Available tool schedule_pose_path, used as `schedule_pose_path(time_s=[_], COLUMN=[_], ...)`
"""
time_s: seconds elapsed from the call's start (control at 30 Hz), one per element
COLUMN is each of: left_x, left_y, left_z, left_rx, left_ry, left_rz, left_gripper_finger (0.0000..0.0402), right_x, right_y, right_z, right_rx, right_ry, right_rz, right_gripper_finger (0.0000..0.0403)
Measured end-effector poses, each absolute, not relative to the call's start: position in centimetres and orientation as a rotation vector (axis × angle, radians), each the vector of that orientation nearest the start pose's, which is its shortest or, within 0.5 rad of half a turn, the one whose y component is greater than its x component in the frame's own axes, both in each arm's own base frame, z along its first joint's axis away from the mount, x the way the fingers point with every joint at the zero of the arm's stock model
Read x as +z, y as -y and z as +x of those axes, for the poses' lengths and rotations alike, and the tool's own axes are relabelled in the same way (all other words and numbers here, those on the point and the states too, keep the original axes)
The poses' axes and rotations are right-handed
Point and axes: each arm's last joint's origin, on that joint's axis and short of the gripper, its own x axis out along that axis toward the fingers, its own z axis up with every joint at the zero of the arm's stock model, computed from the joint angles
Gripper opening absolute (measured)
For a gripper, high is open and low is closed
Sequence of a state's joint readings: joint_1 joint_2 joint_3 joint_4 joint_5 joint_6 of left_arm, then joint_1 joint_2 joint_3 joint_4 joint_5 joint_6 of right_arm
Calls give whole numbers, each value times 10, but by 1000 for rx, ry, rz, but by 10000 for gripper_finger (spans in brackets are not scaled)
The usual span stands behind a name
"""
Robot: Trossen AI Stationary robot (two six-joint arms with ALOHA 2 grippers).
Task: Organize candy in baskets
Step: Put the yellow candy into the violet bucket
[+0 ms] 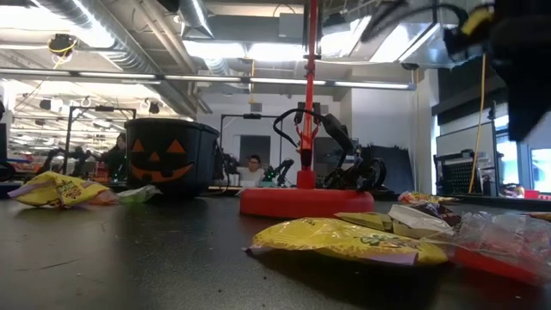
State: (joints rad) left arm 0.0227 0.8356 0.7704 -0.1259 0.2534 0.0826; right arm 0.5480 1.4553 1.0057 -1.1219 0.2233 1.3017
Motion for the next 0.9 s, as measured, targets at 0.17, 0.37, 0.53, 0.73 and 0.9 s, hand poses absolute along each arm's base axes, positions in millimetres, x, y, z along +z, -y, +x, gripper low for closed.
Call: schedule_pose_path(time_s=[0.17,0.37,0.53,0.73,0.9], left_x=[321,315,311,311,311], left_y=[3,3,3,3,3], left_z=[185,183,182,182,179], left_rx=[-244,-249,-254,-256,-258], left_ry=[-221,-278,-314,-320,-320], left_rz=[98,127,142,145,144], left_gripper_finger=[141,141,141,141,141], right_x=[200,183,179,178,160], right_y=[-111,-109,-106,-100,-96], right_z=[189,180,175,168,159], right_rx=[-708,-728,-814,-979,-1041], right_ry=[-1299,-1359,-1368,-1323,-1335], right_rz=[659,789,839,843,889], right_gripper_finger=[136,173,240,284,273])
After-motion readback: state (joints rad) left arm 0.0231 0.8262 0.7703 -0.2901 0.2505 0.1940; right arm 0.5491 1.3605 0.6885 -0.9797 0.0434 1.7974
